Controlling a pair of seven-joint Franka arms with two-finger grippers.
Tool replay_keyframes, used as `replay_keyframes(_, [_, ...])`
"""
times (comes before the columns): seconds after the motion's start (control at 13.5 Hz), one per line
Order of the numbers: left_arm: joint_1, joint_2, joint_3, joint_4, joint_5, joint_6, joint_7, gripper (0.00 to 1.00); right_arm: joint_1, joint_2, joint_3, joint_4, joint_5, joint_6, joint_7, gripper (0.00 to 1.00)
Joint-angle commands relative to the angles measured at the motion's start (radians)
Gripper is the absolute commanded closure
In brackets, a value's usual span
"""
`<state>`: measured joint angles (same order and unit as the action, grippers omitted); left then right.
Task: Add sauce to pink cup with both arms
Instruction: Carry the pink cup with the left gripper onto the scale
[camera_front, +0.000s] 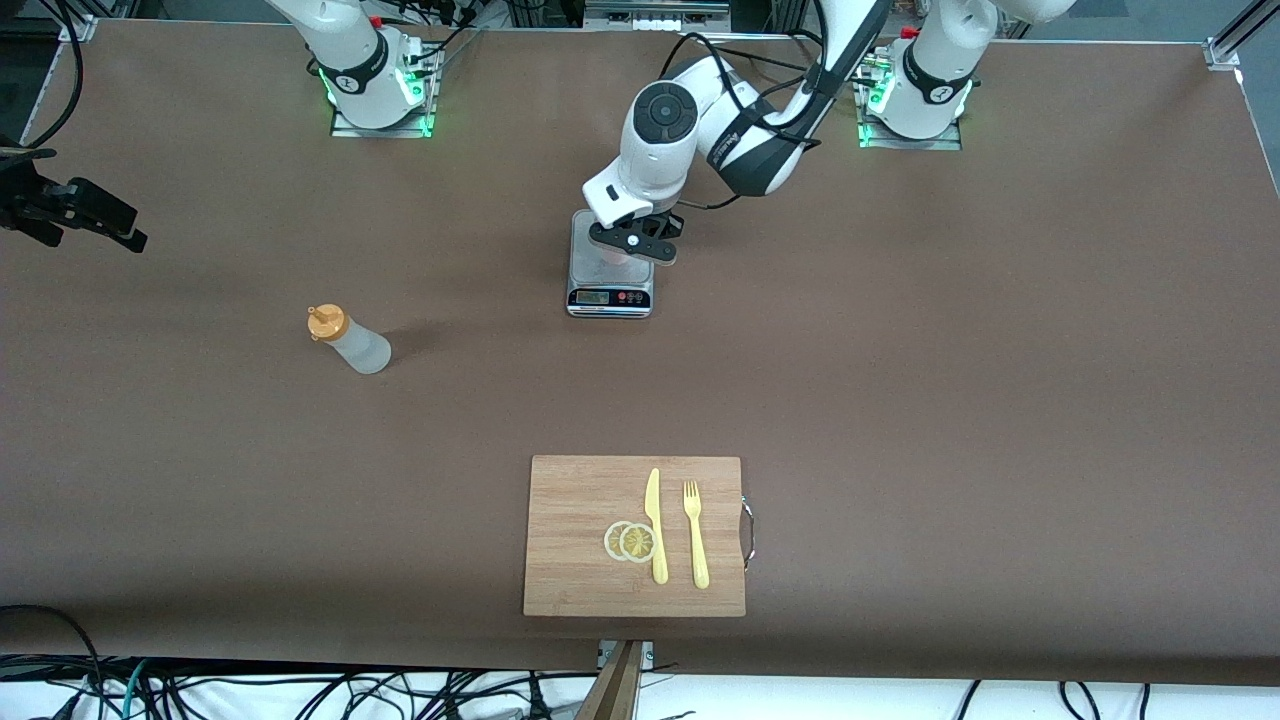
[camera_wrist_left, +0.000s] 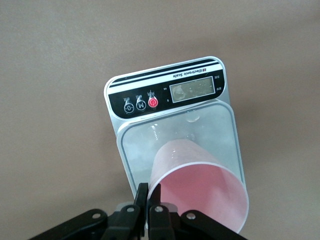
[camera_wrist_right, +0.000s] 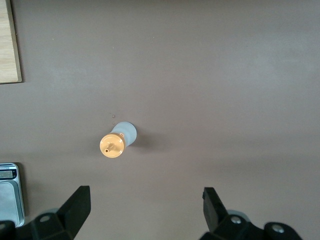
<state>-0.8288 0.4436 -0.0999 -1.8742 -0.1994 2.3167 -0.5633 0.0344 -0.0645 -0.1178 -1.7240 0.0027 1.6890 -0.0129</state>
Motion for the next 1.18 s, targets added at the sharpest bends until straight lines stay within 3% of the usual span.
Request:
replay_keyframes(0.0, [-0.021, 0.015, 0.017, 0.013, -0.011, 0.007, -0.009, 1.0, 0.001, -0.001, 0.003, 0.012, -0.01, -0.009, -0.006, 0.0])
replay_keyframes(0.07, [-0.021, 0.018, 0.017, 0.015, -0.011, 0.007, -0.009, 0.94, 0.001, -0.001, 0.003, 0.012, -0.01, -0.009, -0.006, 0.0])
replay_keyframes(0.15, [-0.021, 0.02, 0.017, 0.015, -0.012, 0.007, -0.009, 0.71, 0.001, -0.001, 0.003, 0.012, -0.01, -0.009, -0.006, 0.0])
replay_keyframes(0.3, [-0.021, 0.017, 0.017, 0.02, -0.017, 0.004, -0.016, 0.51, 0.001, -0.001, 0.003, 0.014, -0.01, -0.009, -0.006, 0.0])
replay_keyframes(0.37, [-0.02, 0.012, 0.017, 0.021, -0.02, 0.001, -0.029, 0.16, 0.001, -0.001, 0.003, 0.012, -0.01, -0.006, -0.006, 0.0])
replay_keyframes(0.44, [-0.018, 0.006, 0.017, 0.024, -0.022, 0.0, -0.036, 0.0, 0.002, -0.001, 0.003, 0.014, -0.01, -0.005, -0.006, 0.0])
replay_keyframes(0.59, [-0.01, -0.026, 0.022, 0.035, -0.026, -0.026, -0.038, 0.0, 0.001, 0.0, 0.003, 0.014, -0.01, -0.003, -0.006, 0.0])
replay_keyframes(0.74, [0.006, -0.064, 0.038, 0.076, -0.026, -0.142, -0.036, 0.0, 0.002, 0.0, 0.003, 0.014, -0.01, -0.002, -0.004, 0.0])
replay_keyframes(0.96, [0.028, -0.133, 0.12, 0.19, -0.017, -0.369, -0.036, 0.0, 0.001, 0.005, 0.0, 0.012, -0.006, 0.001, -0.006, 0.0])
replay_keyframes(1.11, [0.06, -0.187, 0.155, 0.224, -0.011, -0.433, -0.027, 0.0, 0.002, 0.011, 0.001, 0.012, -0.006, 0.004, -0.004, 0.0])
